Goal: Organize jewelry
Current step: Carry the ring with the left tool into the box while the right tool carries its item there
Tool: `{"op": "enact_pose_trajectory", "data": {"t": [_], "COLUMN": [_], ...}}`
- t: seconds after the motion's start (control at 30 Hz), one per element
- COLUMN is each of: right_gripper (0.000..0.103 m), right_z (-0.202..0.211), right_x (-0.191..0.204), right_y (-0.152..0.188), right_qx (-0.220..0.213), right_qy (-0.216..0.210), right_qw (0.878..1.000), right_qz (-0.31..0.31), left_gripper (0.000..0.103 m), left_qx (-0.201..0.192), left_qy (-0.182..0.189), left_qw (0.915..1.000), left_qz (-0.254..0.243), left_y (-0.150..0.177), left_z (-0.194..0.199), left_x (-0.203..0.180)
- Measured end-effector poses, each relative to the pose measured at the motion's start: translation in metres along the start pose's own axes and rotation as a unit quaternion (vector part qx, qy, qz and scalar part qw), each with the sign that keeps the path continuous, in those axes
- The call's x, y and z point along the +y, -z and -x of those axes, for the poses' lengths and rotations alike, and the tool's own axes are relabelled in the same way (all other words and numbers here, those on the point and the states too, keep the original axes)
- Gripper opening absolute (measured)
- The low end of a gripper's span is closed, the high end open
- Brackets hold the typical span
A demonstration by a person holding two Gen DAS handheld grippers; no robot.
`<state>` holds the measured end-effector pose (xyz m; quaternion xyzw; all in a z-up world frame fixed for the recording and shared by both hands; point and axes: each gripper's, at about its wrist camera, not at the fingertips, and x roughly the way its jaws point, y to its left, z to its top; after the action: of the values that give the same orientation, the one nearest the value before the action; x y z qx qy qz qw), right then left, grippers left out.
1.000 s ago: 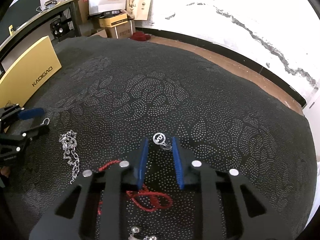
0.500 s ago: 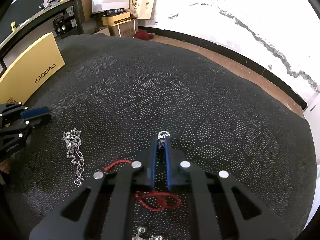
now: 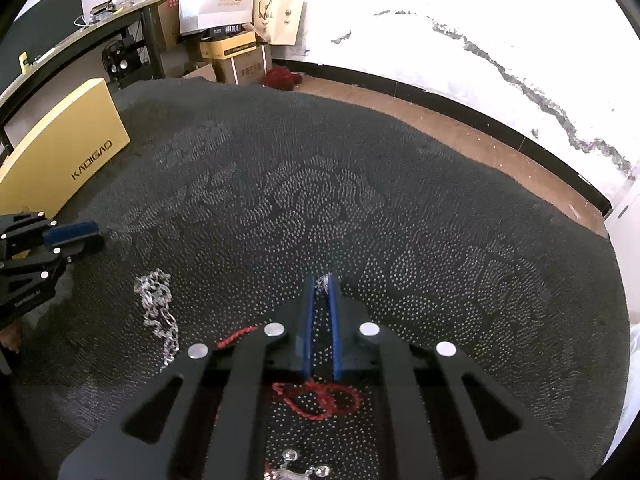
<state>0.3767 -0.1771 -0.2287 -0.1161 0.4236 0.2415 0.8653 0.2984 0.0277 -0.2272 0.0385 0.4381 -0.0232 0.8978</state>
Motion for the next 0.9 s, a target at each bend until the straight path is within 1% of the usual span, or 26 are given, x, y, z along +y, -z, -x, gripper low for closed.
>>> {"op": "enact_pose_trajectory", "data": {"t": [0.27,0.47,0.63,0.73,0.9], "right_gripper": [0.008,0.008,0.008,0.008,0.008], "right_z": [0.027,0.056,0.085,0.105,0.142], "right_x": [0.011,0.034,0.064,0.087,0.135], "right_y": [-0.016,-0.035,-0.053,-0.068,-0.095], "right_qx": [-0.022,-0.043,-0.060,-0.067,-0.085], "right_qy": [0.000,-0.004,-0.012,-0.011,-0.017], "right_qw": [1.000,0.999,0.998,0.997,0.994], "right_qz": [0.005,0.009,0.014,0.034,0.068], "left_gripper": [0.018,0.018,0.018,0.018,0.018], "left_qx": [-0.019,-0.025,-0.034,-0.042,-0.062], "left_qy": [-0.009,-0.015,-0.020,-0.021,-0.031], "left_qw": [0.9998,0.9996,0.9992,0.9986,0.9971], "left_qz": [0.003,0.009,0.011,0.023,0.032], "left_y": [-0.012,-0.017,-0.018,-0.022,-0.027], "left_z": [0.028,0.056,0.084,0.104,0.148], "left_x": [0.015,0.026,0.038,0.051,0.078]}}
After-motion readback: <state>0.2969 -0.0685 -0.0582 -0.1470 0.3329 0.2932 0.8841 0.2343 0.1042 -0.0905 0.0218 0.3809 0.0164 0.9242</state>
